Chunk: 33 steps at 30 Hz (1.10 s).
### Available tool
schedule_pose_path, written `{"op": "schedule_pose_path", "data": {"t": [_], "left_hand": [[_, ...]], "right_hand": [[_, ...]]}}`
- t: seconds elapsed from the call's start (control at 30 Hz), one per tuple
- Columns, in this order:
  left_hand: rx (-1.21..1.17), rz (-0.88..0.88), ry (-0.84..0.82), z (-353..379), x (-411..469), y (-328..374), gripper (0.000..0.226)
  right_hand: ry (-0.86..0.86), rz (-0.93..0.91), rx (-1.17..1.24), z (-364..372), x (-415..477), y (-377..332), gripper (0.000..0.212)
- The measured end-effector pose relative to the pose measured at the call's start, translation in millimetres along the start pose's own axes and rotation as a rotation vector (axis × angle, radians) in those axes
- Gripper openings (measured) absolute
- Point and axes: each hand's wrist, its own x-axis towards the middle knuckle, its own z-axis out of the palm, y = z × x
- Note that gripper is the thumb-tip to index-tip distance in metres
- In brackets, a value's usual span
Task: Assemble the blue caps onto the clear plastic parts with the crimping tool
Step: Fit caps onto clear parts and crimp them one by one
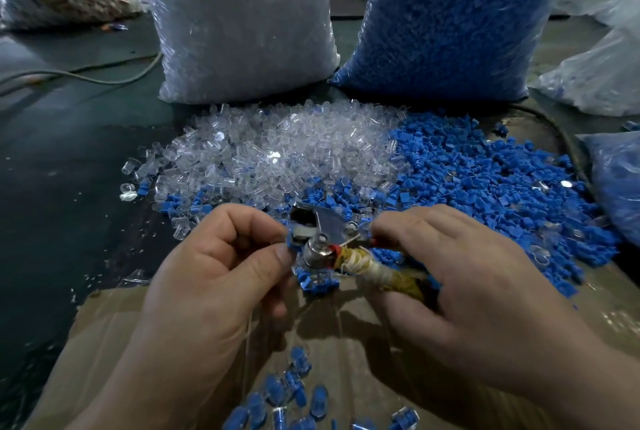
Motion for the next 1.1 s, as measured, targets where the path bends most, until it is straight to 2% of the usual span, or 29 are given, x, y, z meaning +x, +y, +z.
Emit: {"op": "schedule_pose_path", "data": {"t": [0.23, 0.4, 0.53, 0.63, 0.73, 0.8, 0.93, 1.0, 1.1], "left_hand": [[-0.031, 0.018, 0.02, 1.8, -0.9, 2.6, 0.022], [-0.018, 0.035, 0.011, 6.3, -3.1, 10.1, 0.014], [-0.014, 0.01, 0.015, 11.5, -6.6, 16.2, 0.028], [-0.056, -0.003, 0.023, 13.9, -7.3, 19.2, 0.021], [-0.033, 0.011, 0.03, 11.8, -6.6, 15.5, 0.027], [-0.036, 0.02, 0.026, 10.1, -6.6, 14.4, 0.018], [0.053, 0.034, 0.073, 7.5, -6.0, 15.1, 0.026], [0.083, -0.013, 0.118, 4.1, -3.6, 13.9, 0.016], [0.255, -0.12, 0.023, 5.0, -4.2, 11.3, 0.018]], "right_hand": [[-0.021, -0.004, 0.03, -3.0, -0.9, -0.4, 0.049], [-0.027, -0.017, 0.018, -0.6, -1.3, -1.0, 0.055], [-0.026, -0.033, -0.062, 2.9, 0.6, -1.6, 0.054], [-0.019, -0.03, -0.07, 2.8, 1.8, -2.5, 0.051], [-0.012, -0.027, -0.062, 1.4, 2.9, -3.9, 0.052], [-0.009, -0.028, -0.04, 1.7, 2.5, -4.8, 0.051], [-0.012, 0.022, -0.013, 1.4, -1.5, -1.1, 0.049], [-0.001, 0.06, -0.119, 2.0, 0.7, 5.3, 0.053], [-0.034, 0.148, -0.234, 5.5, 8.9, 12.4, 0.063]]}}
